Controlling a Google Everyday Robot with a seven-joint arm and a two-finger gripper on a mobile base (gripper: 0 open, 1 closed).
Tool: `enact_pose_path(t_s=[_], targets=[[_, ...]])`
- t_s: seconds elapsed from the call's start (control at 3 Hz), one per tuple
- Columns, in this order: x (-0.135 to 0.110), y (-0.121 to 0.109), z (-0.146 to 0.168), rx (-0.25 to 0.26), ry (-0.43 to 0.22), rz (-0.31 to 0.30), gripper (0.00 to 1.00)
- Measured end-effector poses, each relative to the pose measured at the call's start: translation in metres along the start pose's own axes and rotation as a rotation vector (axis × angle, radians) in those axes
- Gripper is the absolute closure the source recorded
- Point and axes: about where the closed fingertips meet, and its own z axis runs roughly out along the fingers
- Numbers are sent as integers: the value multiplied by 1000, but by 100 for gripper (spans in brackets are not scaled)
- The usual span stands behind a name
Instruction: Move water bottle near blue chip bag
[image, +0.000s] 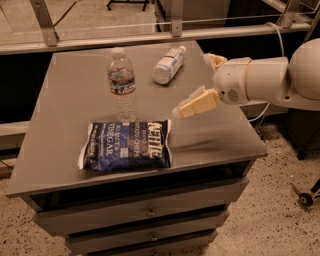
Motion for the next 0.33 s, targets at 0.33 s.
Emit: enact_pose_path(t_s=[0.33], targets=[[1, 0, -1, 2, 1, 2, 0]])
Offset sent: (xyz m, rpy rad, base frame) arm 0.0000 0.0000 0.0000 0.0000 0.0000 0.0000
